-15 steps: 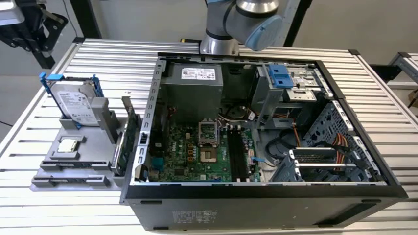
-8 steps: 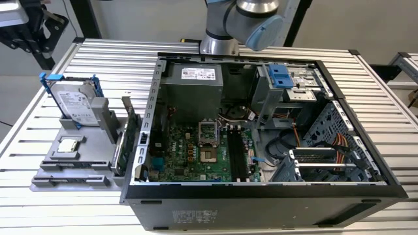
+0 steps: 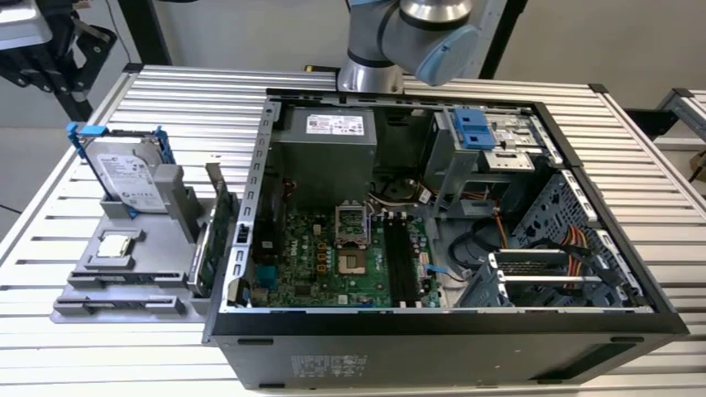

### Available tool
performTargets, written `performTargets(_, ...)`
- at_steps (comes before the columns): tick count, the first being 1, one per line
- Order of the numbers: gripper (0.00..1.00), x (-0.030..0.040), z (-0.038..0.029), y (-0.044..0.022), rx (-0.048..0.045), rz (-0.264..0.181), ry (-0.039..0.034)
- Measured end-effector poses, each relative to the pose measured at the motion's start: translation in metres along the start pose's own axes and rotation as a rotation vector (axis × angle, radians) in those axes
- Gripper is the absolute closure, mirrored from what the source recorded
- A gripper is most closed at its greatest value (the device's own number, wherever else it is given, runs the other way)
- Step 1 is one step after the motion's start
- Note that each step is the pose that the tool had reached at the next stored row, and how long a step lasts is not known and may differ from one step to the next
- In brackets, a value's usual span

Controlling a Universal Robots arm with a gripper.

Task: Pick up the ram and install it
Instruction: 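Reach for the ram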

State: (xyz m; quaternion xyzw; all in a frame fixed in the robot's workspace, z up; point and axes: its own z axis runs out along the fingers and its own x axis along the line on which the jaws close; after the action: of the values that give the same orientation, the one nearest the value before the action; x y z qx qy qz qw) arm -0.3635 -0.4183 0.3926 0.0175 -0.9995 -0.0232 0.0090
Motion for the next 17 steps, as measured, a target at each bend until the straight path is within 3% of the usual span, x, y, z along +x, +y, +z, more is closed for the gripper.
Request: performTargets(17, 1.00, -0.0079, -0.0011, -0.0196, 0.0005, -0.027, 0.0013)
